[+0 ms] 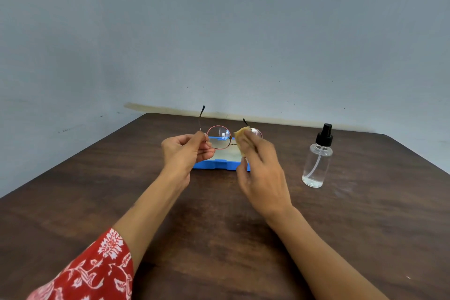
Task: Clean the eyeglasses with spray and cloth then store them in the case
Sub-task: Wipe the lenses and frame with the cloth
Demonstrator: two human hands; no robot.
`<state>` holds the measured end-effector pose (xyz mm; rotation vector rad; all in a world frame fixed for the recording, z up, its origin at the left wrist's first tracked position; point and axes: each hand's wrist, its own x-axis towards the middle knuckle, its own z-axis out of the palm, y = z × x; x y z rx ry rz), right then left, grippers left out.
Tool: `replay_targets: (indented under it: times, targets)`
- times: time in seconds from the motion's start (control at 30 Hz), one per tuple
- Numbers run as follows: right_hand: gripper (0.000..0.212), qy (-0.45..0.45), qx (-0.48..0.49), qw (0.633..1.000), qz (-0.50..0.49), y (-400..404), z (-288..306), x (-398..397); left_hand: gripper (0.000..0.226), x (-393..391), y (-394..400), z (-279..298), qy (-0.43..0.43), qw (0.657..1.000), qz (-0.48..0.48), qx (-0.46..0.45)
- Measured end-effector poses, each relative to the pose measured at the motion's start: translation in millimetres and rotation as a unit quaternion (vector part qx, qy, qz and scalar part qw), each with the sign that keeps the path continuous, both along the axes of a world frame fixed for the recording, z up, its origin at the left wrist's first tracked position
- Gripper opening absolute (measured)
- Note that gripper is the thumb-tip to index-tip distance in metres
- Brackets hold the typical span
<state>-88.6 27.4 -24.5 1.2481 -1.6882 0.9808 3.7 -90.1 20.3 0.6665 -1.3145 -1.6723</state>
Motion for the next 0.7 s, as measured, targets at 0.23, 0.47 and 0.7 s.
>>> replay_targets:
  times: [0.23, 0.47, 0.7]
  targets:
    - [0.052, -0.085, -0.047, 0.995, -0.028, 7, 2, -13, 0.013, 0, -3, 2, 0.001, 1.000, 0.003, 0.001]
    - [0.045, -0.022, -0.003, 1.000, 0.000, 0, -1, -3, 0.012, 0, -1, 2, -0.003, 1.000, 0.004, 0.002]
    - [0.052, -0.075, -0.037, 0.996, -0.010, 4, 1, -8, 0.012, 0, -3, 3, 0.000, 1.000, 0.005, 0.005]
